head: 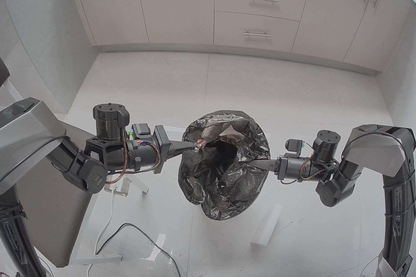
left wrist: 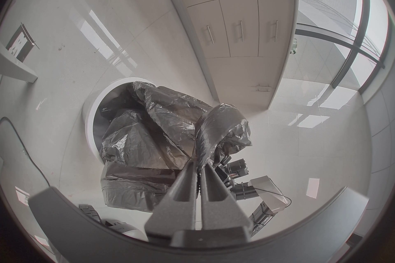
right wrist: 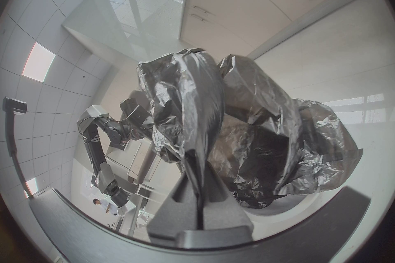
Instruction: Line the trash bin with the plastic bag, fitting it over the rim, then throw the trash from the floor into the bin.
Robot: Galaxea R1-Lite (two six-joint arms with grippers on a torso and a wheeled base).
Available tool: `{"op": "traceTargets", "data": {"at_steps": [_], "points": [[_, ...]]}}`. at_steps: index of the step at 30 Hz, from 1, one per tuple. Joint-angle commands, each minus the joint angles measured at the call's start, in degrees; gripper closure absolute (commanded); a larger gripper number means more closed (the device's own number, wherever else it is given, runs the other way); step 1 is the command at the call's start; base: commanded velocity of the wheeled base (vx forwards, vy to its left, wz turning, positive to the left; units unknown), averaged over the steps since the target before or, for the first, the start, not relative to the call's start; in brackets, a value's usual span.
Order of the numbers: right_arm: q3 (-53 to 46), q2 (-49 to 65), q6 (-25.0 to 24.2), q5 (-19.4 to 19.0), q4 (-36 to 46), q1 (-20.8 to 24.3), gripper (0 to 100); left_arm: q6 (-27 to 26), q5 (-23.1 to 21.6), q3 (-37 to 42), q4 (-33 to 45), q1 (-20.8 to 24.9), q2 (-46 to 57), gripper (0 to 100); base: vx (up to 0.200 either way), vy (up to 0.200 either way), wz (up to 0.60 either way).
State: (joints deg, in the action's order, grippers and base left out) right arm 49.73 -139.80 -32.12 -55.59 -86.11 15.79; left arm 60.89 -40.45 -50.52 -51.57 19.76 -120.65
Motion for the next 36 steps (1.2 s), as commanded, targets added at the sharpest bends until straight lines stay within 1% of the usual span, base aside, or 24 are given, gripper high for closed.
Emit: {"op": "traceTargets", "data": {"at_steps": [1,7,11,15,21,25,27,36], "points": [[1.1,-2.1,0.0,0.0,0.0,-0.8,100,0.0,0.0,-0.5,0.0,-0.2,-2.1,100,0.000,0.000,0.00],[3.0,-3.9,-0.5,0.1,0.2,-1.6,100,0.0,0.5,-0.1,0.1,-0.2,-2.2,100,0.000,0.000,0.00],[5.1,-6.1,-2.3,0.3,0.2,-1.6,100,0.0,0.5,0.3,0.2,-1.1,-2.1,100,0.000,0.000,0.00],[6.0,-6.5,-2.5,0.3,0.2,-2.2,100,0.0,0.5,0.7,0.2,-1.6,-2.4,100,0.000,0.000,0.00],[7.4,-7.4,-3.6,0.4,0.2,-3.7,100,-0.1,0.5,-1.2,0.0,-1.4,-4.5,100,0.000,0.000,0.00],[8.6,-7.9,-3.6,0.4,0.2,-4.6,100,-0.1,2.3,-4.9,0.3,-1.3,-7.1,100,0.000,0.000,0.00],[9.1,-8.2,-3.6,0.4,0.3,-4.9,100,0.0,2.5,-6.3,0.8,-1.5,-7.8,100,0.000,0.000,0.00],[9.3,-9.2,-3.6,0.5,0.3,-6.2,100,-0.1,4.1,-6.2,0.8,-3.4,-8.5,100,0.000,0.000,0.00]]}}
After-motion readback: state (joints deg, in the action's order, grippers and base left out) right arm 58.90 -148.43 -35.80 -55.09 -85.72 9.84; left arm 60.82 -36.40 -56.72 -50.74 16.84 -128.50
